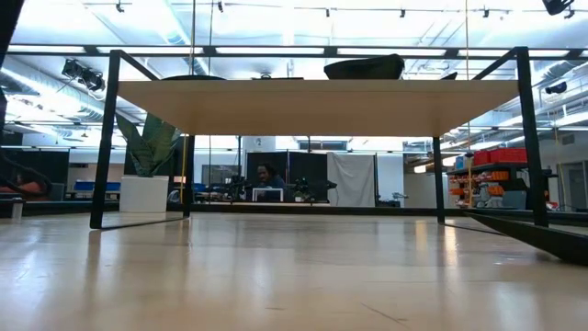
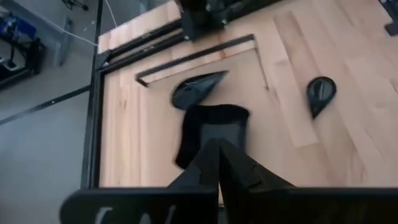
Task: Pick & Place Mini shaped plates
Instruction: Stack the drop shaped plate on top of the drop shaped plate on the shelf
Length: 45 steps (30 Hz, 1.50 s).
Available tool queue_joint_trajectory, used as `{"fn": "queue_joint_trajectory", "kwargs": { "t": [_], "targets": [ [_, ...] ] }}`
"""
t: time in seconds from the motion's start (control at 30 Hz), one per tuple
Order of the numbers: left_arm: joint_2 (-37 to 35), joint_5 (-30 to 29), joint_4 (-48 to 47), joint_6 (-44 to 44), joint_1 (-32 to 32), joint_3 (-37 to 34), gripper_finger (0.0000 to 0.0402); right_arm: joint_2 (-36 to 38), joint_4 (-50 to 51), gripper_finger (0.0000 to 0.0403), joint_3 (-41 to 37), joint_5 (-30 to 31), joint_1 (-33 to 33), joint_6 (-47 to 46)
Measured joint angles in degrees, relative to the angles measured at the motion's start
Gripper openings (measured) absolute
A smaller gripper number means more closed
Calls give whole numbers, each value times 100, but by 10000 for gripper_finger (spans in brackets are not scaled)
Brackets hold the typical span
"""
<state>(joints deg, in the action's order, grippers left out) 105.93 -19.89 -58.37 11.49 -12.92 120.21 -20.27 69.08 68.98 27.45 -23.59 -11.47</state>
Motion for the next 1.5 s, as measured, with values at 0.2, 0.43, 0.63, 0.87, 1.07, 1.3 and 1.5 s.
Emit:
{"fn": "queue_joint_trajectory", "kwargs": {
  "t": [0.2, 0.43, 0.63, 0.87, 1.07, 1.3, 1.5],
  "targets": [
    [-1144, 456, 689, 250, 551, -1462, 1, 0, 0, 23, 1, 1, 1, -1],
    [-2737, 1011, 1308, 90, 942, -3399, 1, -2, 0, 23, 1, 0, -1, 0],
    [-3862, 1274, 1363, -170, 1098, -4480, 1, -2, 0, 23, -1, -1, 1, -1],
    [-4920, 1527, 1232, -344, 1413, -5285, 1, -1, -1, 23, 1, 0, -1, 1],
    [-5673, 1816, 898, -535, 1619, -5677, 0, -1, -1, 23, 1, -1, 1, 1],
    [-6527, 1832, 387, -642, 1615, -5834, 0, 0, 0, 23, -2, -1, -1, 1],
    [-7082, 2114, 162, -800, 1614, -5839, 0, -2, -1, 23, 1, 1, 1, -1]
  ]
}}
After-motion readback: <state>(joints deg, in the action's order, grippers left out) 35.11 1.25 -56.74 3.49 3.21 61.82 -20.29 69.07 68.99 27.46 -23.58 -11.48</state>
